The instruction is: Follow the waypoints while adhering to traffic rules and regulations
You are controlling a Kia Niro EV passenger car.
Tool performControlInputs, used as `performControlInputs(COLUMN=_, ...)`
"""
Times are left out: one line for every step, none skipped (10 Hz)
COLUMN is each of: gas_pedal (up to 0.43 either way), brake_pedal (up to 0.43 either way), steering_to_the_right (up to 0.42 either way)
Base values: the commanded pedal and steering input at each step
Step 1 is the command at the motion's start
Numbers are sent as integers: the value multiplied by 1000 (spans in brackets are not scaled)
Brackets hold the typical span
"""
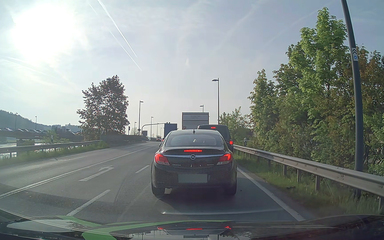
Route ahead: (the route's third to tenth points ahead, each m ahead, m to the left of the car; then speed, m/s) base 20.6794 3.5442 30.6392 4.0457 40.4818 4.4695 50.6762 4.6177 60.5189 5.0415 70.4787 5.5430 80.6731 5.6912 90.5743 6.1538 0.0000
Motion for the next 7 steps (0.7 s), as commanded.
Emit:
performControlInputs(gas_pedal=0, brake_pedal=268, steering_to_the_right=-1)
performControlInputs(gas_pedal=0, brake_pedal=268, steering_to_the_right=0)
performControlInputs(gas_pedal=0, brake_pedal=268, steering_to_the_right=0)
performControlInputs(gas_pedal=0, brake_pedal=268, steering_to_the_right=0)
performControlInputs(gas_pedal=0, brake_pedal=268, steering_to_the_right=0)
performControlInputs(gas_pedal=0, brake_pedal=268, steering_to_the_right=-1)
performControlInputs(gas_pedal=0, brake_pedal=268, steering_to_the_right=0)
